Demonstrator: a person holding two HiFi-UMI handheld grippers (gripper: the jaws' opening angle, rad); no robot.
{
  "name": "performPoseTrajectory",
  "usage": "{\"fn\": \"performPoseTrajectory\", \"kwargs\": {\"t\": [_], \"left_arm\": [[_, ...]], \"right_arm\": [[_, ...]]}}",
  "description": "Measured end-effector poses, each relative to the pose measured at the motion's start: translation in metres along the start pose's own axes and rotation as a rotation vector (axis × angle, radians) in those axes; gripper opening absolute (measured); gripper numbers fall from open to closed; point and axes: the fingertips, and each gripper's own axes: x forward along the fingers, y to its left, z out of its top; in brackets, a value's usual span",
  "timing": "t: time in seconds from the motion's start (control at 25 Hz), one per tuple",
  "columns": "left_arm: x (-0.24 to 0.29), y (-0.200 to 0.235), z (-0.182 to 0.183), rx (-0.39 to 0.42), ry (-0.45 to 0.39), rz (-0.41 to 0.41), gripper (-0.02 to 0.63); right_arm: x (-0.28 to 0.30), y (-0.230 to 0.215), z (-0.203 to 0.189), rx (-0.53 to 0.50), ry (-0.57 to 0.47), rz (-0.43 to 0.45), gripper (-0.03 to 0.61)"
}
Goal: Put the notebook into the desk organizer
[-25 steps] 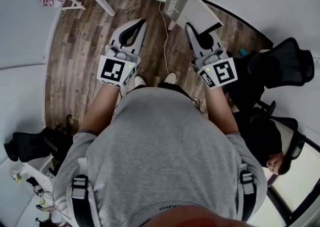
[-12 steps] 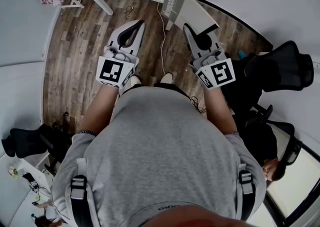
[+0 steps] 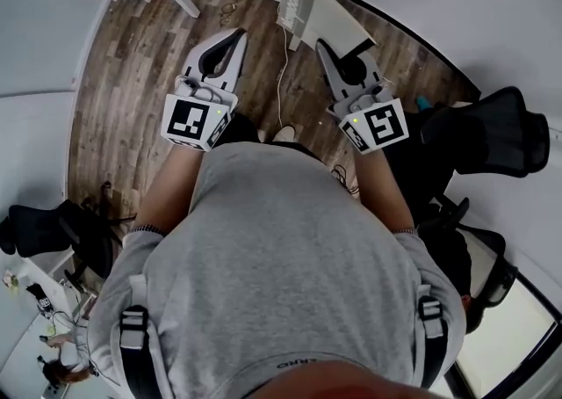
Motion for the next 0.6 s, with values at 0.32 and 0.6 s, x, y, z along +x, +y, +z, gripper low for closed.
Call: {"fn": "performPoseTrajectory", "kwargs": {"t": [0.32,0.6], "left_arm": [[0.026,0.049,-0.013,0.005,0.008,0.029,0.02],[0.061,0.101,-0.015,0.015,-0.001,0.012,0.02]], "right_arm": [[0.051,-0.02,-0.005,0.007,0.017,0.039,0.016],[0.105,-0.046,-0.006,0.003,0.032,0.036,0.016]]}}
